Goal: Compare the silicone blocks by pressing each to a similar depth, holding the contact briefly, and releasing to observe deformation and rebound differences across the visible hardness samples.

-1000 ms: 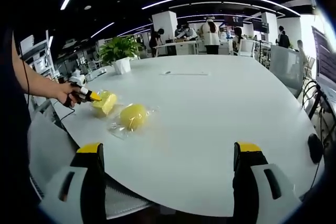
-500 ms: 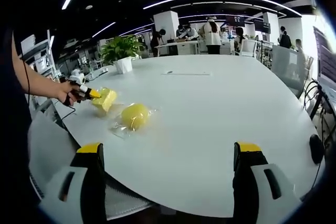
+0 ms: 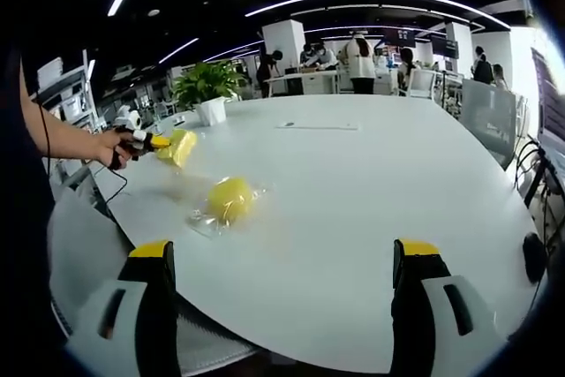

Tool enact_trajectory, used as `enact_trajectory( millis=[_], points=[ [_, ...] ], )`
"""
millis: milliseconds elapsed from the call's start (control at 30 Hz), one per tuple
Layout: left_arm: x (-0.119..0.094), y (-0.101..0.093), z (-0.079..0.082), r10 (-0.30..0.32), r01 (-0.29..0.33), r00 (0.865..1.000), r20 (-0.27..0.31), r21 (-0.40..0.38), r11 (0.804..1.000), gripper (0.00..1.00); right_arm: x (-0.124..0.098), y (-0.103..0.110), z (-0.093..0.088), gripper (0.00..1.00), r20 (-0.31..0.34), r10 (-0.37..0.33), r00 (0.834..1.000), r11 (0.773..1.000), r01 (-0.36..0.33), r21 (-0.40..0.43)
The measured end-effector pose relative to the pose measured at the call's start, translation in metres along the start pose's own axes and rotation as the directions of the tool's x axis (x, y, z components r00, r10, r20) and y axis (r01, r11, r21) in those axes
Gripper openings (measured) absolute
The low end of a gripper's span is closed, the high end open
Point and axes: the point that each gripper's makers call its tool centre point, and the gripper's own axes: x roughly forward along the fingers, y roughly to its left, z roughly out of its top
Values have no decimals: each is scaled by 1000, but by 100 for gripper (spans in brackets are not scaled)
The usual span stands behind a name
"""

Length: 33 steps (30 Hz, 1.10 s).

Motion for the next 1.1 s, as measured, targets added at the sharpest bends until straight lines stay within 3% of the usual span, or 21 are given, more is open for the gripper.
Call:
enact_trajectory(
  millis=[200,267,533,800,1033,1100],
  points=[
    [-9,-11,14,-17,15,999,43,52,999,1,1,1,5,96,8,3,1000,1000,-3,-6],
    [-12,-14,23,-7,-1,997,75,106,994,1,1,4,11,96,17,9,1000,1000,-8,-9],
    [-19,-37,44,-52,27,990,132,182,983,1,4,15,37,96,59,36,998,999,-34,-35],
    [-27,-69,58,-110,54,979,174,297,953,1,7,33,59,96,81,87,993,995,-83,-55],
    [-42,-110,74,-225,139,951,211,358,923,1,8,48,88,96,125,134,983,990,-128,-53],
    [-44,-122,76,-265,170,942,208,386,907,1,8,52,96,96,136,146,980,988,-139,-60]
  ],
)
